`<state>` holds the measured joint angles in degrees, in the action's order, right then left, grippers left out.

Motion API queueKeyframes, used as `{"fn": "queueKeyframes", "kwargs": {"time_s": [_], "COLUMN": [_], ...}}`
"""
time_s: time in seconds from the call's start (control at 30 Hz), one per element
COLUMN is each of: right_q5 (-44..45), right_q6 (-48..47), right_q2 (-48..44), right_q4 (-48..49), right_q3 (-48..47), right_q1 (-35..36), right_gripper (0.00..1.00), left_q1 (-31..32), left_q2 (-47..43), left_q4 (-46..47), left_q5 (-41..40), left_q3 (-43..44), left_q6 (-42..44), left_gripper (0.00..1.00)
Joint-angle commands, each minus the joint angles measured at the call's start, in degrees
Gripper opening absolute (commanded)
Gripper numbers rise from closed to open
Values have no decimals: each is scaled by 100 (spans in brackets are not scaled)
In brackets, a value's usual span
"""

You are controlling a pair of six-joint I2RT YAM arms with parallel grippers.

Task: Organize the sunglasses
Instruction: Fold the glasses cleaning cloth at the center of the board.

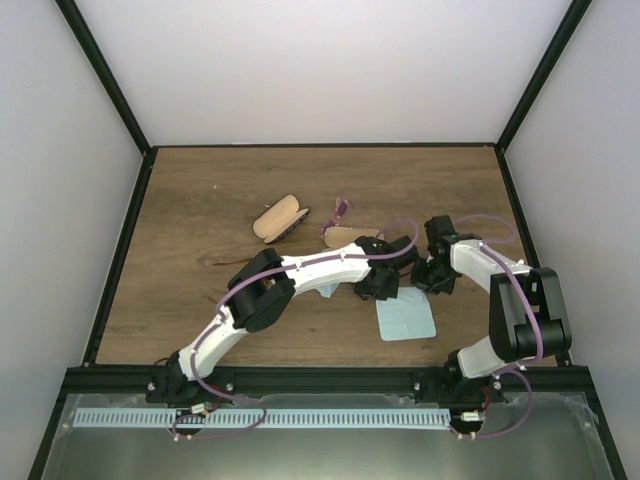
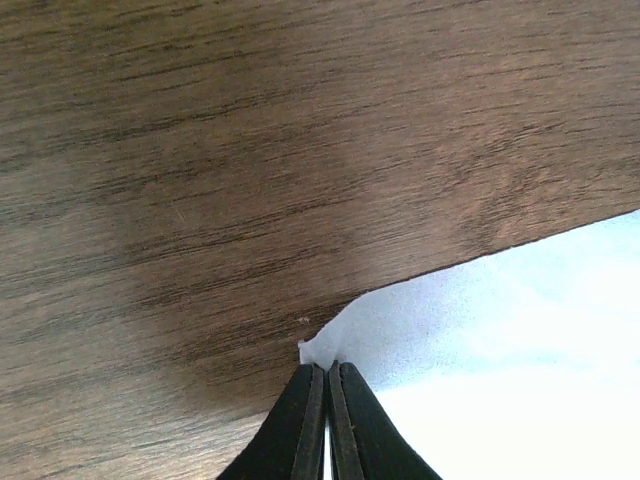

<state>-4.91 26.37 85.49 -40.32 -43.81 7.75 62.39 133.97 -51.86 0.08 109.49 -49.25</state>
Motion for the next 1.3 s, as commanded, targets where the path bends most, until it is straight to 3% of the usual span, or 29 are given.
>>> {"fn": "queueKeyframes", "kwargs": {"time_s": [0.0,0.2,0.57,1.13,1.27], "right_q5": [-54,-332,-596,-867,-944], "right_q6": [-38,-58,-150,-164,-116], "right_q2": [-70,-388,-683,-650,-755], "right_q4": [23,-67,-554,-739,-746], "right_q3": [56,-140,-1485,-2385,-2319], "right_q1": [34,35,43,43,50], "right_gripper": [3,1,1,1,1], "left_q1": [1,-16,-296,-863,-848], "left_q2": [151,-15,-515,-633,-680], "left_q4": [-194,-228,-132,-136,-173], "left_q5": [-87,-333,-576,-752,-698], "left_q3": [-78,-69,27,1482,1405], "left_q6": [2,36,85,538,511], "left_gripper": [4,4,4,4,4]}}
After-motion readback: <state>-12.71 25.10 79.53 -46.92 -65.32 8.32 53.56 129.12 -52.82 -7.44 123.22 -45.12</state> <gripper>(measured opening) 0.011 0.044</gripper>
